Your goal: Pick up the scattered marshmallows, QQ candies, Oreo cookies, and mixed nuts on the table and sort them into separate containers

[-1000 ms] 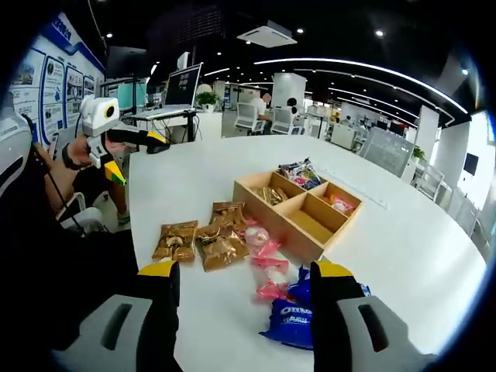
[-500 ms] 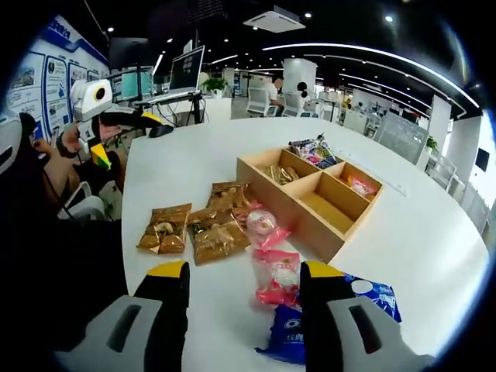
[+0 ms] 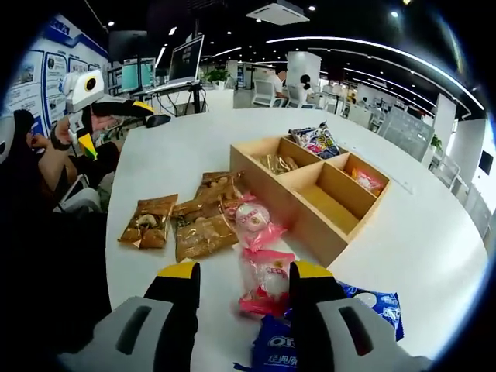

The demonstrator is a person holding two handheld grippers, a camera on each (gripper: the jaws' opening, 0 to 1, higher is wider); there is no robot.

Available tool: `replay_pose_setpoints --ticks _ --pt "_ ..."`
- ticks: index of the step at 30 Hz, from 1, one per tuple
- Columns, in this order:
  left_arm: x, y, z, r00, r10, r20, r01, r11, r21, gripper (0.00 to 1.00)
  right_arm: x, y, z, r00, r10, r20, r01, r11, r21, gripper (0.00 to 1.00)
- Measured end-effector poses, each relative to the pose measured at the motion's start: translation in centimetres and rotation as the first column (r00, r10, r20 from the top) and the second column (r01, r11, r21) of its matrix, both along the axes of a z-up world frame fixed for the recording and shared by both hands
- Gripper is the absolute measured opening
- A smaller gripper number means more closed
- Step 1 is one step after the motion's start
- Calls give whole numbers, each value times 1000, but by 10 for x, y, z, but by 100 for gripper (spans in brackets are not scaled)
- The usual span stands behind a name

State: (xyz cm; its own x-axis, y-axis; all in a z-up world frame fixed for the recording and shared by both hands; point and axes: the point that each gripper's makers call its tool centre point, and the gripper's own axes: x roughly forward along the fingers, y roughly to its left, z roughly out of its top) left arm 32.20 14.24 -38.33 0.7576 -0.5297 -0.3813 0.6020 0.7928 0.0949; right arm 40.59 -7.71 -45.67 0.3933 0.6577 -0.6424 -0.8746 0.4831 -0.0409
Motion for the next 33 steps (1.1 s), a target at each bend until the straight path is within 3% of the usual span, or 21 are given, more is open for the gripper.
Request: replay_pose_setpoints --ticks 12,28,33 --pt "0 -2 -2 1000 -7 -4 6 1000 -2 88 7 -5 -2 999 -18 29 20 998 -59 31" --pt "-1 -4 -2 1000 -8 -5 8 1000 10 86 13 -13 -7 993 1 118 18 987 -157 15" --pt "-1 -5 -4 1000 -9 -9 9 1000 13 86 12 -13 -7 993 -4 120 23 988 -155 12"
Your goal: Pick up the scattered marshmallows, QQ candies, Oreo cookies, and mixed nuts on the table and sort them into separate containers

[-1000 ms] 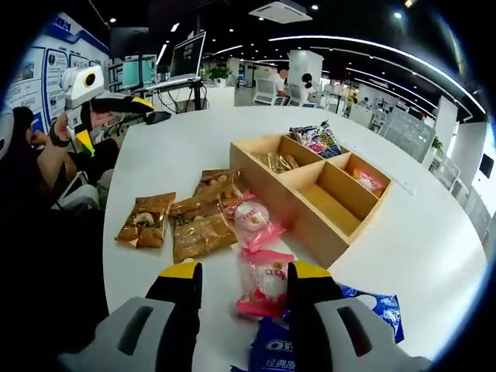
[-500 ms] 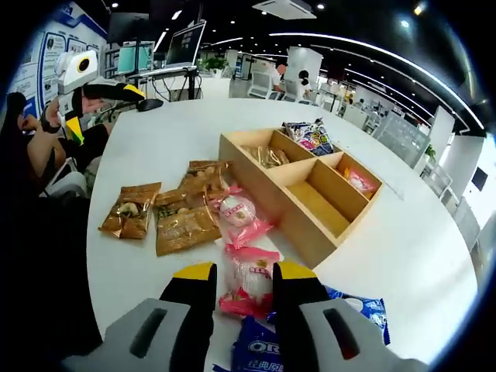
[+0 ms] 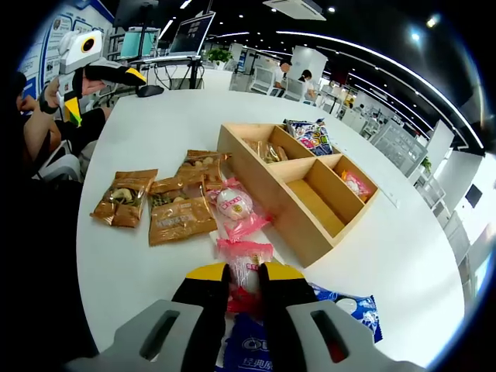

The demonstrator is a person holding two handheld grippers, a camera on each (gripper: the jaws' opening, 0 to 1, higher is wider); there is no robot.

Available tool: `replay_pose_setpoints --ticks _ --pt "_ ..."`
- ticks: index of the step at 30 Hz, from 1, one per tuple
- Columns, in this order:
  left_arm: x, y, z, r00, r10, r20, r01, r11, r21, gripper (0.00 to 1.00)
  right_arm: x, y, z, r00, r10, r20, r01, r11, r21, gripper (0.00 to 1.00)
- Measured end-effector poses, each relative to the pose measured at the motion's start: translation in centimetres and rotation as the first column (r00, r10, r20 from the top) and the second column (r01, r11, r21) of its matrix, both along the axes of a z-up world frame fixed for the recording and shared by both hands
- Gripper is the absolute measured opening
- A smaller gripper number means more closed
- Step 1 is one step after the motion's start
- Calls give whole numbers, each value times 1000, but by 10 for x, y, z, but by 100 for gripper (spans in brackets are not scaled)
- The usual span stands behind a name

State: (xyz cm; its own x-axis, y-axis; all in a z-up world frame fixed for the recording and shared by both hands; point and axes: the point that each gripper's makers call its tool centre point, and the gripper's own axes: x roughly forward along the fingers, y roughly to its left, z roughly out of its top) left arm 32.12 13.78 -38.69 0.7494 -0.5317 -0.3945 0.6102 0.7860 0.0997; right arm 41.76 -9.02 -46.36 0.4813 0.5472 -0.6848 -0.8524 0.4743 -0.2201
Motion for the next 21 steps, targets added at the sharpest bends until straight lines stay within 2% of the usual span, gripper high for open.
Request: replay_pose_setpoints --ticks 9,14,21 --pt "1 2 0 1000 7 -1 -7 1000 3 85 2 -2 4 999 -35 8 35 998 55 9" --pt "1 3 1 1000 9 0 -9 1000 5 85 2 -2 6 999 -40 12 39 998 59 9" --pt "1 4 2 1000 14 4 -14 1000 8 85 1 -2 19 999 -43 24 40 995 94 8"
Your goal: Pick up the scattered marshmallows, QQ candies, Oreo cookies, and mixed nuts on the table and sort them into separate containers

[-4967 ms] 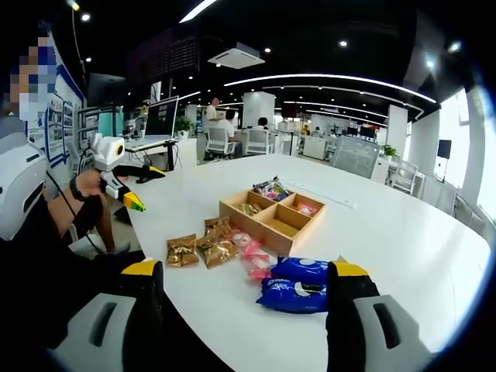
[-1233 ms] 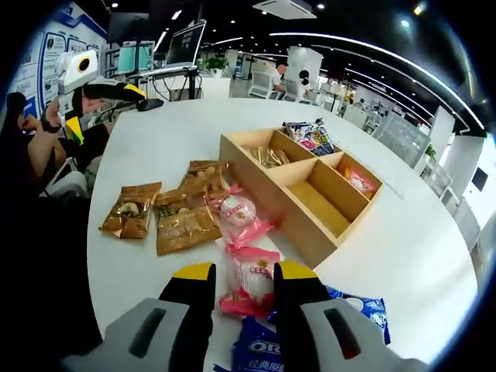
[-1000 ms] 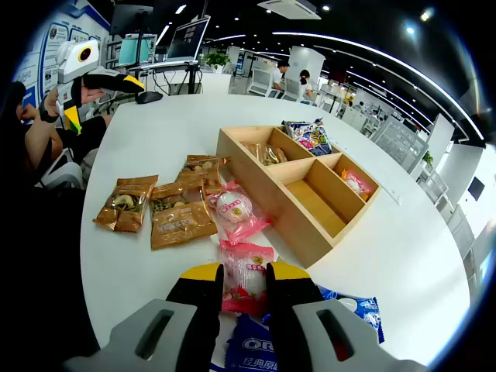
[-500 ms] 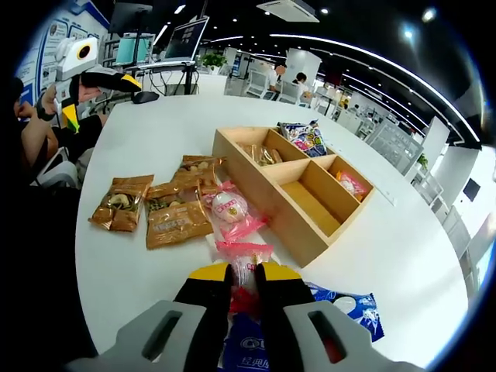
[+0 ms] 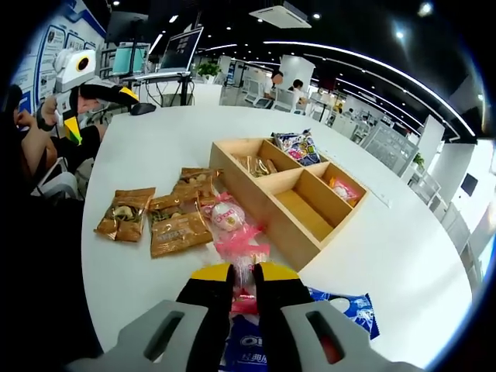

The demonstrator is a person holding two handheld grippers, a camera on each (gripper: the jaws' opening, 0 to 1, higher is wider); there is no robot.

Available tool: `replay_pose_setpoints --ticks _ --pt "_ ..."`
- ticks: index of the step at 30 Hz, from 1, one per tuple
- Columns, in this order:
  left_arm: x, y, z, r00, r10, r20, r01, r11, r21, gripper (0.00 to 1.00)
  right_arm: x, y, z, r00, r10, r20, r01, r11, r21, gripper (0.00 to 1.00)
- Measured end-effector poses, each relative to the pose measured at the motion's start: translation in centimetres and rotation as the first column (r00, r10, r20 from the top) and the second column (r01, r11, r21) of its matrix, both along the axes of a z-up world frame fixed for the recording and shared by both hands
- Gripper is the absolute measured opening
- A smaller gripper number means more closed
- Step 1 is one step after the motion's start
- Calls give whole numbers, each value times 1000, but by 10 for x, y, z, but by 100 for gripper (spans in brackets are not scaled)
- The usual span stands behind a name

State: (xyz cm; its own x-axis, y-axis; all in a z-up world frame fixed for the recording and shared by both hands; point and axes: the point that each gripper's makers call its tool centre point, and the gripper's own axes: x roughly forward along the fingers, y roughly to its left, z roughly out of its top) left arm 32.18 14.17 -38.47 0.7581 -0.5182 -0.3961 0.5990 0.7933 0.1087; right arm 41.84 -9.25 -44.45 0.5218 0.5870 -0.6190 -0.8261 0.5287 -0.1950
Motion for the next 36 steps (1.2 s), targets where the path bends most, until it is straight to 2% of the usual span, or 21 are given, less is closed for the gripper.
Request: replay_pose_setpoints --ticks 21,36 --pt "-1 3 2 1000 7 5 -7 1000 5 84 -6 -6 43 997 -9 74 4 998 68 6" --pt "-1 4 4 1000 8 10 -8 1000 13 84 -15 -20 67 991 -24 131 14 997 78 5"
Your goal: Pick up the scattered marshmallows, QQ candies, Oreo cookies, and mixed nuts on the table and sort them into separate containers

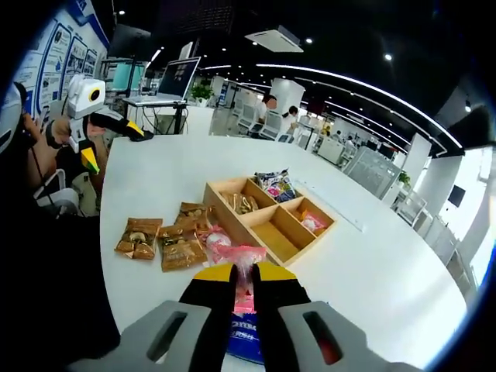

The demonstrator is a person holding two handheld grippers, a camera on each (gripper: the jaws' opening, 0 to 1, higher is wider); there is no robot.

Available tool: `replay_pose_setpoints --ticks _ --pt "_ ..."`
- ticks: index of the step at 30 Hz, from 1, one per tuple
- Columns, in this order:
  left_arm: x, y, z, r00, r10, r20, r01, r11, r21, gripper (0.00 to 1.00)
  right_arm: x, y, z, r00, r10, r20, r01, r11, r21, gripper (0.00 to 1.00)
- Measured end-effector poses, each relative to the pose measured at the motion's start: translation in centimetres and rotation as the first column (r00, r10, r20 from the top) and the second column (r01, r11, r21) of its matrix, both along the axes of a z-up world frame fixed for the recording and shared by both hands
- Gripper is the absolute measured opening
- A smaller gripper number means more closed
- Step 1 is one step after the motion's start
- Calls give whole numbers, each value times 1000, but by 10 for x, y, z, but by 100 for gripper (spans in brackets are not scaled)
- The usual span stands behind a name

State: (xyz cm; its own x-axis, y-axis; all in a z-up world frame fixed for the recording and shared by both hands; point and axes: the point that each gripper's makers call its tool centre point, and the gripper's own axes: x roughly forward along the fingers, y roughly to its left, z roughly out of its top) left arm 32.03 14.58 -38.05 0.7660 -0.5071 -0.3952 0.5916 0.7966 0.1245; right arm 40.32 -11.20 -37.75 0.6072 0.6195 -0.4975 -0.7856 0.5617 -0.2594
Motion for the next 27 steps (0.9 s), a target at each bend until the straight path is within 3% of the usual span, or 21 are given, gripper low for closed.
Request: replay_pose_setpoints --ticks 27 --pt "2 -2 -2 1000 0 -4 0 1000 9 84 -25 -29 27 998 -29 55 28 999 23 5"
